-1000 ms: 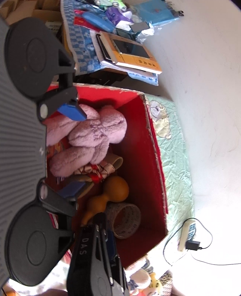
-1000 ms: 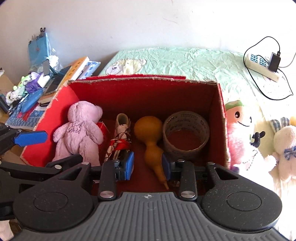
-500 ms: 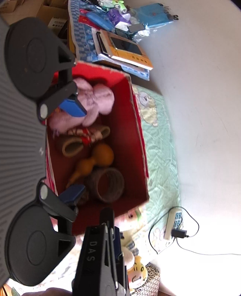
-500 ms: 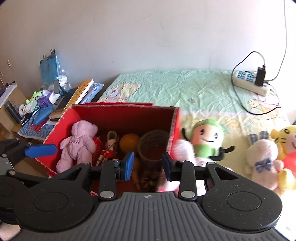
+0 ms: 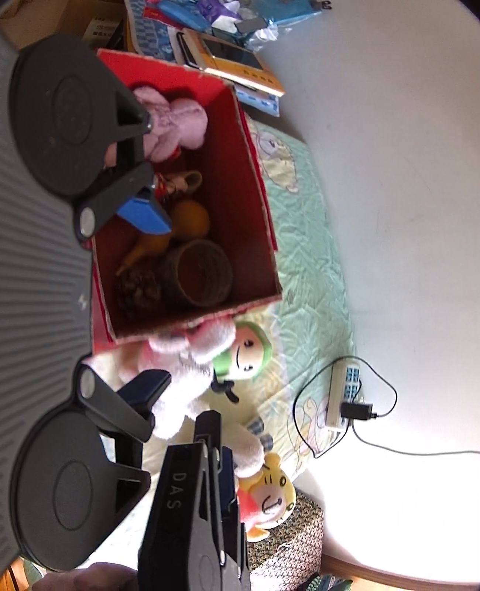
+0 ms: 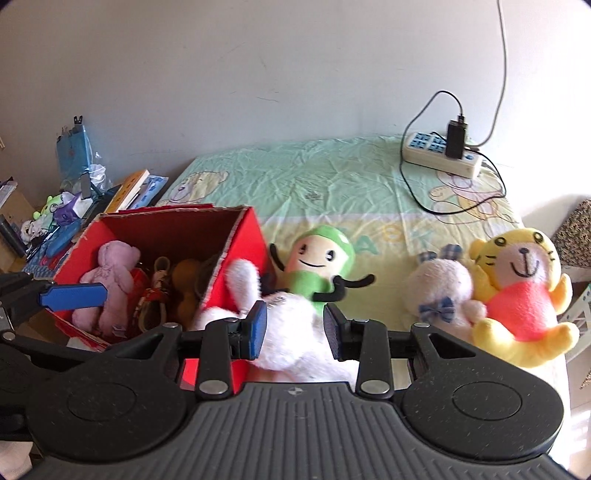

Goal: Organize objects
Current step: 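Withdraw the right gripper and move it to the white bunny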

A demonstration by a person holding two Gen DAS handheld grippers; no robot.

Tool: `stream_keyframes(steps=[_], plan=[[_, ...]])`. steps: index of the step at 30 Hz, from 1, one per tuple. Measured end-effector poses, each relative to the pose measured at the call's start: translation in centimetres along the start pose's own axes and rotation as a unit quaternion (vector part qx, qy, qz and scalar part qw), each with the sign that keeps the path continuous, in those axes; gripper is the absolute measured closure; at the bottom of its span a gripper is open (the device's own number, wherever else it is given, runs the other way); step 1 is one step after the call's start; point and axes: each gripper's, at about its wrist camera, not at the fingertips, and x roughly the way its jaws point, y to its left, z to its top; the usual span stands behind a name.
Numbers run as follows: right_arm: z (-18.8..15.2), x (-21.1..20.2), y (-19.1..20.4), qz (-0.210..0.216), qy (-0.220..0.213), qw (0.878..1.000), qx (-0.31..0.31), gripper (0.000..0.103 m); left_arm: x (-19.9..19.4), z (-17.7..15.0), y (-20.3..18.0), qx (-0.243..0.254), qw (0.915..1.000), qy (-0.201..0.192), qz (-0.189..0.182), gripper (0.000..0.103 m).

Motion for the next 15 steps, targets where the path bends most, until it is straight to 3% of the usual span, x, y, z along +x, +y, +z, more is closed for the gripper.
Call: stream_keyframes(steps=[7, 15], plan=[[-1.4, -0.6, -3.6, -0.01, 0.004, 1.0, 0.013, 0.067, 0.1, -0.2, -3.7, 0.019, 0.9992, -0.006, -0.034, 0.025], [-3.4, 0.3, -7.4, 0.013, 0.018, 0.999, 0.023, 0.067, 0.5, -2.2, -6.8, 0.037, 0.9941, -0.018, -0.1, 0.026]])
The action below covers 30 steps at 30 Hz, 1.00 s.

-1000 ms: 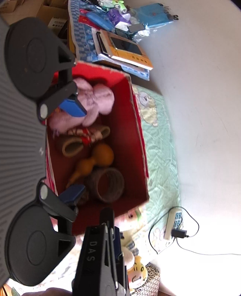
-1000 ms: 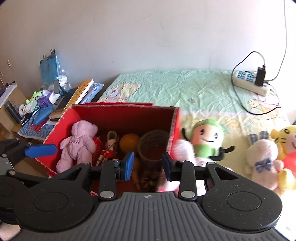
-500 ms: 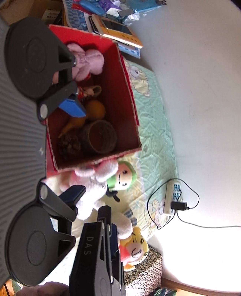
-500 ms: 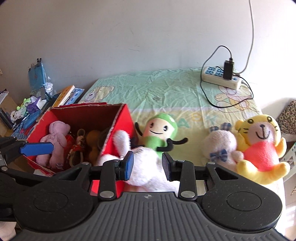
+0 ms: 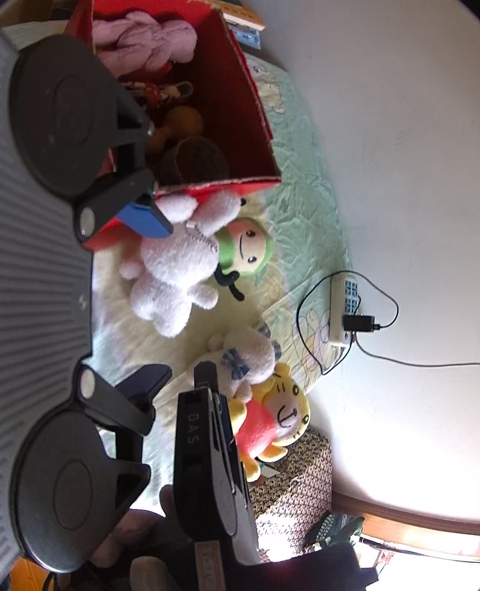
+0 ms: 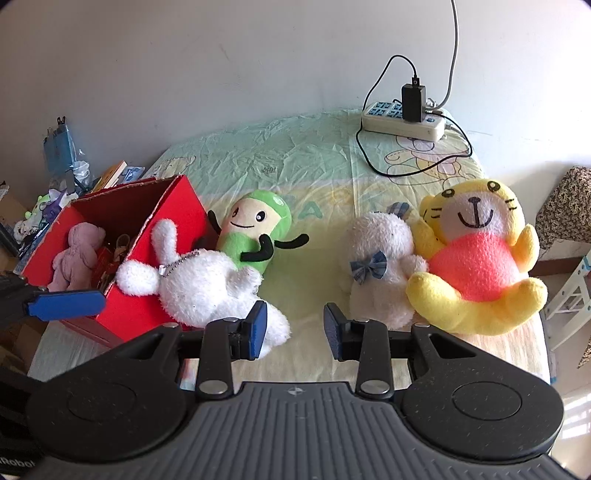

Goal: Organize objects
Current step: 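Withdraw the right gripper and move it to the white bunny, then grasp the white bunny with blue checkered ears with the right gripper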

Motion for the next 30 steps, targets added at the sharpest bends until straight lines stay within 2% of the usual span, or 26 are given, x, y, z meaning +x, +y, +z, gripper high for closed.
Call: stream_keyframes(steps=[2, 5, 10, 15, 19, 22, 25, 30], plan=[[-0.3, 0.5, -0.6, 0.019, 0.003, 1.0, -0.002, 0.067, 0.9, -0.7, -0.5, 0.003, 0.9999, 0.009, -0.013, 0.027], [-0.2, 1.6, -1.3, 0.024, 0.015, 0.999, -0.016, 0.067, 2.4, -1.7, -1.3, 0.004, 0.9995, 0.024, -0.023, 0.027], [0.7, 3.5, -1.4, 0.037, 0.026, 0.998, -0.039, 0.067, 5.3, -3.2, -1.8, 0.002, 0.9982, 0.059, -0.012, 0.028], [2.8, 7.1, -2.2, 0.072, 0.037, 0.997, 0.01, 0.067, 6.6, -4.7, -1.2, -0.016, 0.9962, 0.085, -0.005, 0.027], [3.8, 10.1, -2.6, 0.097, 0.05, 0.993, 0.054, 0.067, 6.6, -5.4, -0.6, -0.03, 0.9952, 0.093, 0.004, 0.027], [3.4, 11.8, -2.9, 0.112, 0.084, 0.987, 0.083, 0.065, 6.5, -5.4, -0.5, -0.035, 0.9952, 0.091, 0.008, 0.027], [2.3, 12.0, -3.2, 0.144, 0.12, 0.976, 0.108, 0.066, 6.8, -5.0, -0.8, -0.031, 0.9961, 0.081, 0.017, 0.024], [0.6, 10.7, -2.7, 0.161, 0.148, 0.971, 0.098, 0.067, 8.1, -4.8, -0.5, -0.03, 0.996, 0.08, 0.028, 0.022]])
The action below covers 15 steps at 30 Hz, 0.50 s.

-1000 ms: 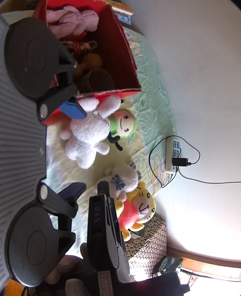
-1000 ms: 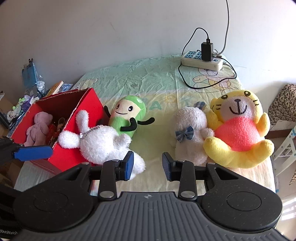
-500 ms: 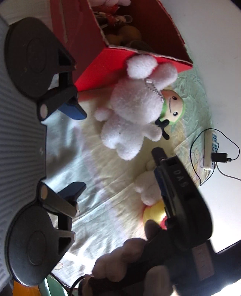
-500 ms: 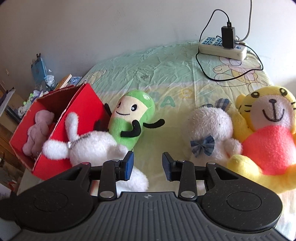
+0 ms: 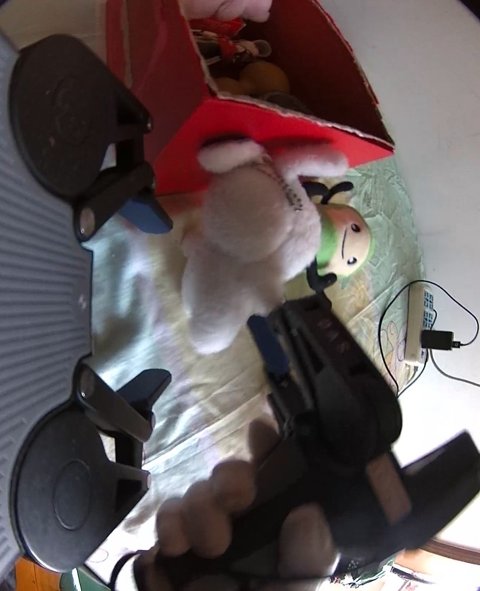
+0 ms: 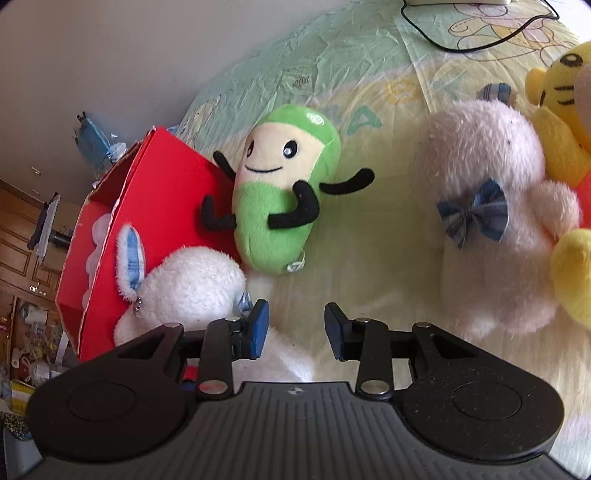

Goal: Organize objects
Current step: 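Grasp the white bunny with blue checkered ears with the right gripper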

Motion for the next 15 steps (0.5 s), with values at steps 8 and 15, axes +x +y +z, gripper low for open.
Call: stream_keyframes(steps=[8, 15], plan=[[-3.1, -2.1, 2.0, 0.028, 0.042, 0.996, -0.068, 0.07, -0.8, -0.3, 1.2, -0.008, 0.9997, 0.006, -0.024, 0.02], [-4.3, -2.8, 3.7, 0.002, 0.021, 0.981, -0.192, 0.068, 0.3, -1.0, 2.9, -0.047, 0.9982, 0.024, -0.03, 0.057]])
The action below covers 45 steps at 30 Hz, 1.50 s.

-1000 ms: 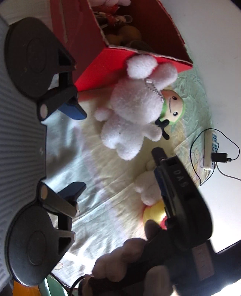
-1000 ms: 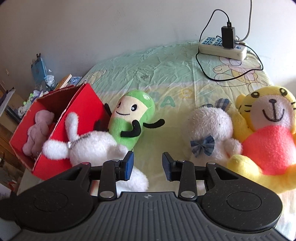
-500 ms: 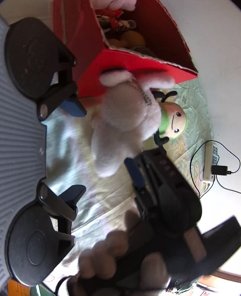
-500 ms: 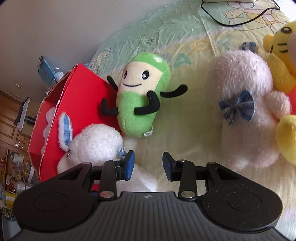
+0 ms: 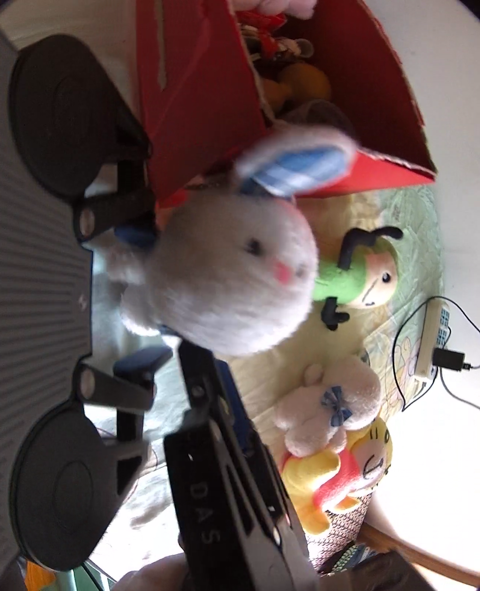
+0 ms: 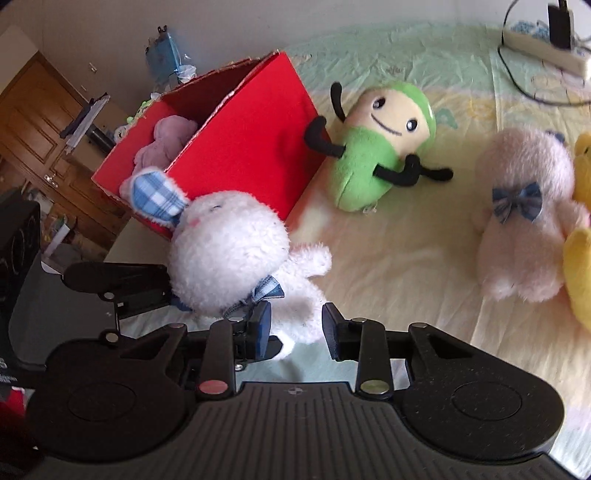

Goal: Organize objects
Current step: 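Grasp the white bunny with blue checkered ears with the right gripper, then lift and carry the white bunny with the right gripper to the red box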

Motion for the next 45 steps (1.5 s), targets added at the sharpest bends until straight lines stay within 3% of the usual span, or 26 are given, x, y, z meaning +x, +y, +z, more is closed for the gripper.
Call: stream_keyframes(steps=[2, 4, 8, 14, 16, 18, 20, 25, 28, 33, 35, 37, 39, 41, 45], plan=[[0.6, 0.2, -0.4, 0.007, -0.013, 1.0, -0.017, 0.062, 0.1, -0.2, 0.5, -0.012, 0.9999, -0.001, 0.002, 0.061], [1.1, 0.7, -0.9, 0.025, -0.014, 0.999, -0.032, 0.056, 0.2, -0.1, 0.9, -0.018, 0.9998, 0.0, 0.006, 0.073], [2.0, 2.3, -1.2, 0.038, -0.012, 0.998, -0.038, 0.056, 0.4, 0.3, 1.4, -0.026, 0.9995, -0.005, 0.015, 0.076], [2.9, 3.1, -3.6, 0.073, -0.011, 0.996, 0.049, 0.052, 0.5, 0.7, 1.1, -0.018, 0.9997, -0.016, 0.011, 0.073], [3.1, 3.2, -3.9, 0.069, -0.01, 0.996, 0.063, 0.051, 0.8, 0.8, 0.9, -0.02, 0.9997, -0.017, 0.0, 0.062], [3.4, 3.9, -3.9, 0.07, -0.006, 0.996, 0.06, 0.042, 1.3, 1.0, 0.8, -0.026, 0.9995, -0.02, -0.002, 0.039], [3.6, 4.7, -4.0, 0.074, -0.003, 0.995, 0.064, 0.038, 1.8, 1.2, 0.9, -0.033, 0.9993, -0.018, -0.008, 0.038], [3.4, 5.6, -3.9, 0.103, 0.01, 0.991, 0.08, 0.039, 2.4, 1.0, 0.5, -0.028, 0.9995, -0.016, 0.0, 0.038], [3.0, 5.6, -3.7, 0.123, 0.015, 0.988, 0.094, 0.049, 2.5, 0.8, 0.8, -0.032, 0.9994, -0.011, -0.004, 0.039], [2.5, 4.0, -3.0, 0.115, 0.009, 0.99, 0.087, 0.058, 2.2, 0.7, 0.9, -0.028, 0.9995, -0.008, -0.013, 0.039], [2.1, 3.3, -3.0, 0.114, 0.011, 0.989, 0.089, 0.059, 1.8, 0.6, 0.9, -0.021, 0.9993, -0.007, -0.028, 0.036], [1.6, 2.8, -3.0, 0.117, 0.014, 0.988, 0.094, 0.059, 1.4, 0.4, 0.7, -0.015, 0.999, -0.01, -0.04, 0.024], [0.9, 2.4, -2.9, 0.117, 0.02, 0.988, 0.098, 0.059, 1.1, 0.2, 0.5, -0.011, 0.9987, -0.017, -0.046, 0.019], [0.2, 2.1, -2.7, 0.111, 0.018, 0.988, 0.105, 0.059, 1.3, 0.2, 0.2, -0.009, 0.9983, -0.012, -0.056, 0.02], [-0.8, 1.4, -2.5, 0.094, 0.007, 0.988, 0.122, 0.059, 1.9, 0.1, -0.3, -0.01, 0.9971, 0.002, -0.076, 0.032]])
